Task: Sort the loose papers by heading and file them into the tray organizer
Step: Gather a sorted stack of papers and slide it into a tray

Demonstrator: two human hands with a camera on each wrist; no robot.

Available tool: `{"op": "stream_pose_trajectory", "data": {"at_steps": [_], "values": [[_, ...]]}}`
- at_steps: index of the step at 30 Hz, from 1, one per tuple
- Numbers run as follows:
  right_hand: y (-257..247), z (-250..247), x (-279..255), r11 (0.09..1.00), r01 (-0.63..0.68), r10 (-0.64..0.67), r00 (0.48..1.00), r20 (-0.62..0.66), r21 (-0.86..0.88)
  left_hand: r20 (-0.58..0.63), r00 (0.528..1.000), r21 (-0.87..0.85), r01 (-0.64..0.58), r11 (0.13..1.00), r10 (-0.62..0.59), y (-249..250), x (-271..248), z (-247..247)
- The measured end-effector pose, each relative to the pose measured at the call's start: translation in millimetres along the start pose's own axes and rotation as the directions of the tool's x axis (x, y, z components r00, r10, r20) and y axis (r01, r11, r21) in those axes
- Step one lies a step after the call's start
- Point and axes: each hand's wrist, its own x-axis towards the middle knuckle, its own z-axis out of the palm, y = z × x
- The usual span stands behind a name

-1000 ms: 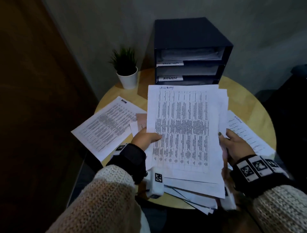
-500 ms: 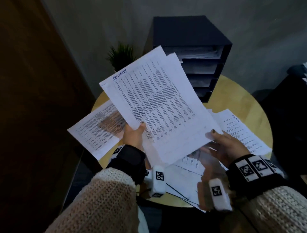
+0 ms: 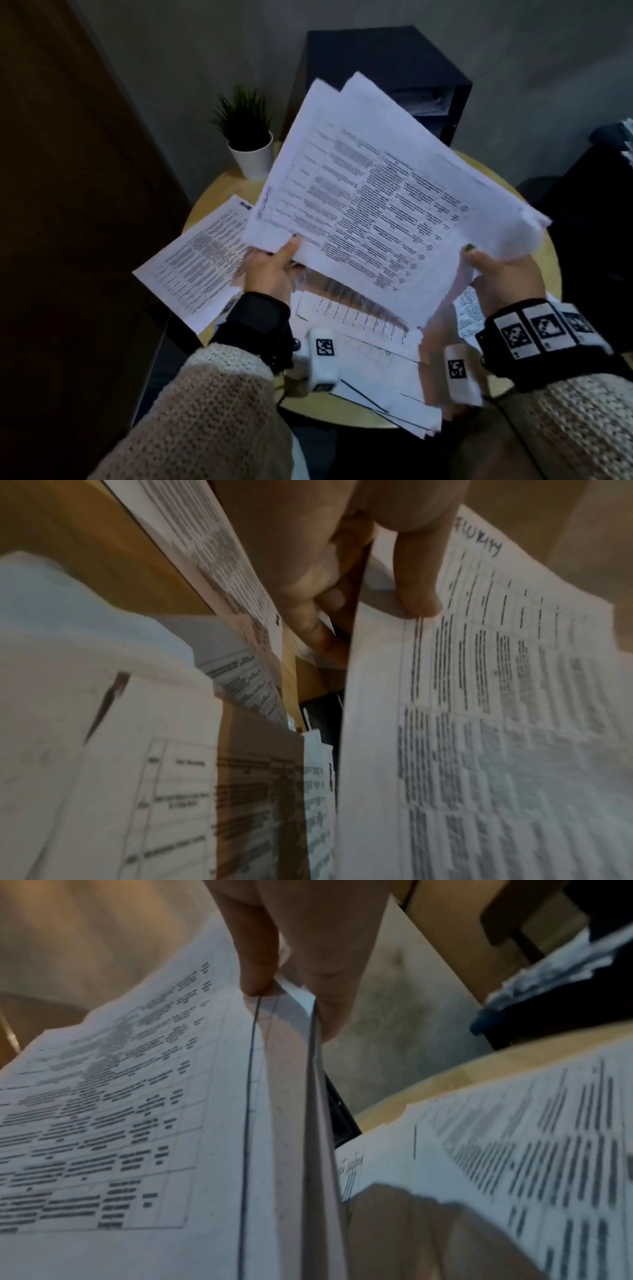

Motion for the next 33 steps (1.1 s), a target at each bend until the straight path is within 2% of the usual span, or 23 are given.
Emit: {"op": "stream_pose_trajectory", "data": {"at_steps": [4, 9, 12, 15, 17, 21, 25, 29, 33], "values": [[-9.4, -7.0, 8.2, 0.985, 0.137, -0.138, 0.99, -0.001, -0.104, -0.112, 0.991, 0.116, -0.061, 0.991, 0.074, 4.2, 9.0, -14.0], [-21.8, -8.3, 10.4, 0.972, 0.228, -0.227, 0.973, 0.036, -0.056, -0.08, 0.983, 0.408, -0.121, 0.905, 0.167, 0.7, 13.6, -15.5], [-17.9, -7.5, 9.5, 0.966, 0.236, -0.224, 0.968, 0.117, -0.103, -0.054, 0.984, 0.478, -0.124, 0.87, 0.17, -4.7, 11.2, -12.1], [-5.6, -3.2, 2.0, 0.974, 0.198, -0.173, 0.963, 0.207, -0.108, 0.011, 0.995, 0.451, -0.091, 0.888, 0.097, -7.8, 6.6, -4.9], [3.1, -0.4, -3.2, 0.972, 0.19, -0.157, 0.963, 0.221, -0.139, 0.036, 0.995, 0.436, -0.099, 0.894, 0.093, -10.9, 5.3, -0.1], [-0.1, 2.8, -5.3, 0.961, 0.226, -0.206, 0.97, 0.132, -0.159, 0.001, 0.987, 0.401, -0.151, 0.904, 0.164, -12.1, 1.7, 8.1], [-11.8, 4.6, -5.8, 0.948, 0.28, -0.266, 0.958, 0.109, -0.15, 0.006, 0.969, 0.371, -0.23, 0.9, 0.246, 2.3, -1.3, 10.3], [-3.6, 4.4, -7.7, 0.958, 0.223, -0.202, 0.971, 0.129, -0.18, 0.045, 0.979, 0.394, -0.2, 0.897, 0.199, 0.0, -2.0, 7.3], [-0.7, 7.8, -10.7, 0.954, 0.209, -0.181, 0.973, 0.143, -0.215, -0.001, 0.983, 0.435, -0.166, 0.885, 0.184, -6.2, -0.4, 7.9]]}}
